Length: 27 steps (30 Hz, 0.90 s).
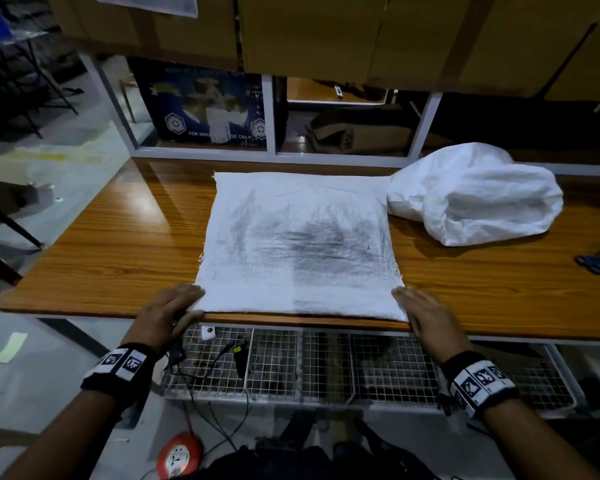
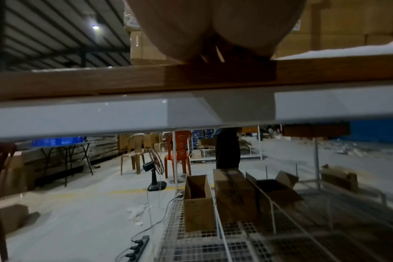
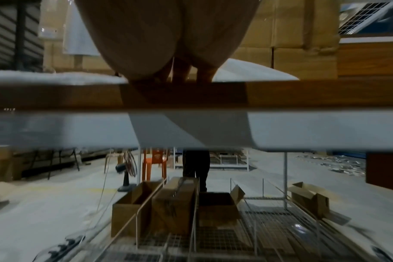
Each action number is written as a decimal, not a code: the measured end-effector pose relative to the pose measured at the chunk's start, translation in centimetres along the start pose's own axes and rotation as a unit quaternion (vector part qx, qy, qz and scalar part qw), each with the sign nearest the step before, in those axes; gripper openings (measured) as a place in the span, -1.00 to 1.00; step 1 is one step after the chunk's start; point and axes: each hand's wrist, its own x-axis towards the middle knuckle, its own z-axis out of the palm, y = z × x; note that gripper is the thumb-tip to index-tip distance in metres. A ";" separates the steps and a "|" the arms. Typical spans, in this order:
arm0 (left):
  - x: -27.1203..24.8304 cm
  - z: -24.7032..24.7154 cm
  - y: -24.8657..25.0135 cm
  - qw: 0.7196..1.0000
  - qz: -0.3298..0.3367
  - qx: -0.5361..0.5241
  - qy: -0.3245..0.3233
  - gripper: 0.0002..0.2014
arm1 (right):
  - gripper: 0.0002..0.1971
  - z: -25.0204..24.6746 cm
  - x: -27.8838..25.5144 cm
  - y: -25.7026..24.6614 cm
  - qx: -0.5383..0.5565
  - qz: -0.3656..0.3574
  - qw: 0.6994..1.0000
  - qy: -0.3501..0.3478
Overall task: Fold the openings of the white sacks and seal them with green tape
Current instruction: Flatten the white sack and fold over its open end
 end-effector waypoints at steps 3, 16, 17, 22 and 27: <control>-1.8 0.1 -1.4 0.999 0.048 -0.009 -0.020 -0.52 | -0.46 0.1 -1.5 0.3 0.033 0.013 0.999 -0.040; -1.4 0.3 0.2 0.973 -0.181 -0.138 0.035 -0.77 | -0.31 -2.2 -2.6 1.1 0.179 0.093 0.979 0.019; -1.0 0.5 0.1 0.967 -0.203 -0.149 0.042 -0.80 | -0.35 -2.4 -2.3 1.2 0.188 0.104 0.976 0.029; 1.0 1.1 0.1 0.960 -0.237 -0.147 0.038 -0.87 | -0.79 -3.2 -0.2 1.2 0.265 0.200 0.943 0.023; 2.5 0.9 1.6 0.942 -0.297 -0.138 0.075 -0.73 | -0.75 -2.9 1.5 0.6 0.219 0.243 0.945 -0.001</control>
